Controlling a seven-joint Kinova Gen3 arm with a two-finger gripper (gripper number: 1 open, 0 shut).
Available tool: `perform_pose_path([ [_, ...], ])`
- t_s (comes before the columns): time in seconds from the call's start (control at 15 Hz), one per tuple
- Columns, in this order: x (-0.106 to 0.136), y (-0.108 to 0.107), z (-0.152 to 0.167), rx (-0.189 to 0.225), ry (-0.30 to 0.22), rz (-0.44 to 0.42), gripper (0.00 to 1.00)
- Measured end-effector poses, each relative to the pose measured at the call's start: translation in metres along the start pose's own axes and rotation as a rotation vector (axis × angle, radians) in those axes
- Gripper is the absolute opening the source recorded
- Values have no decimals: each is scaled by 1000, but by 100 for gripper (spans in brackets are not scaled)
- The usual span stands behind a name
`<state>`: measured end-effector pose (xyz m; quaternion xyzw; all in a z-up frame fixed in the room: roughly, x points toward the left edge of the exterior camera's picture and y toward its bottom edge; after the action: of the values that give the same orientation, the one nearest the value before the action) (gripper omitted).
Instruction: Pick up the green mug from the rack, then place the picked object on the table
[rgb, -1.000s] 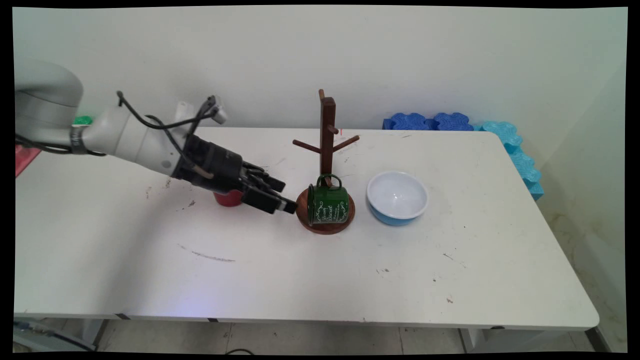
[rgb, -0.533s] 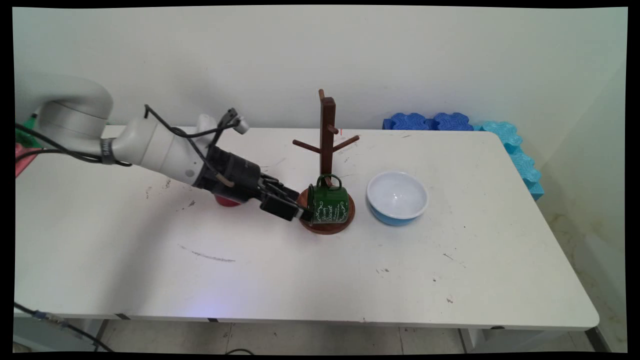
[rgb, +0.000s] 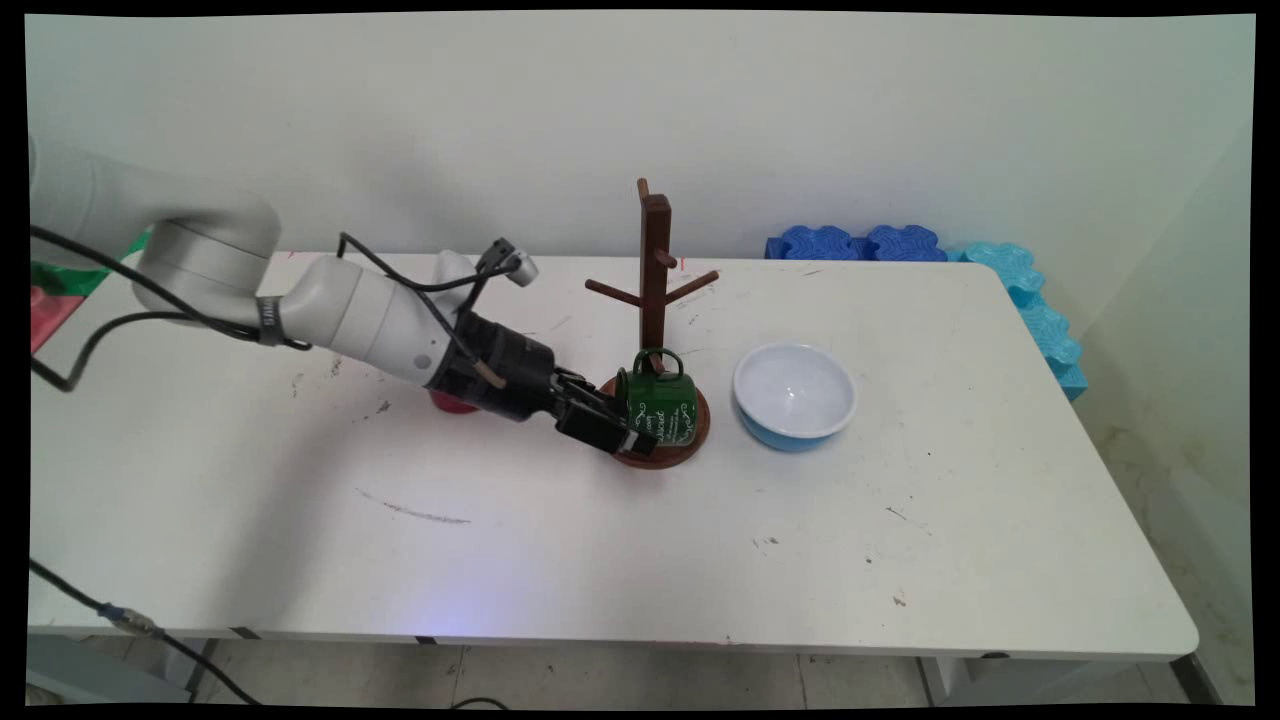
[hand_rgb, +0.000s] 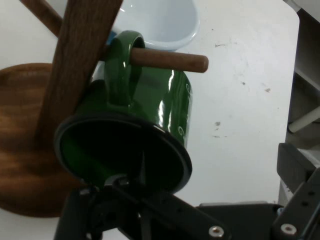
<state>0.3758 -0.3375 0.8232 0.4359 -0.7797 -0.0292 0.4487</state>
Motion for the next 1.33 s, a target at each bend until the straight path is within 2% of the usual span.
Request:
perform_pose_path([
  [0.8, 4, -7, 32, -21, -1, -33, 100],
  [0.87, 5, -7, 33, -21, 1, -35, 0],
  [1.33, 7, -9, 37, -20, 12, -43, 0],
])
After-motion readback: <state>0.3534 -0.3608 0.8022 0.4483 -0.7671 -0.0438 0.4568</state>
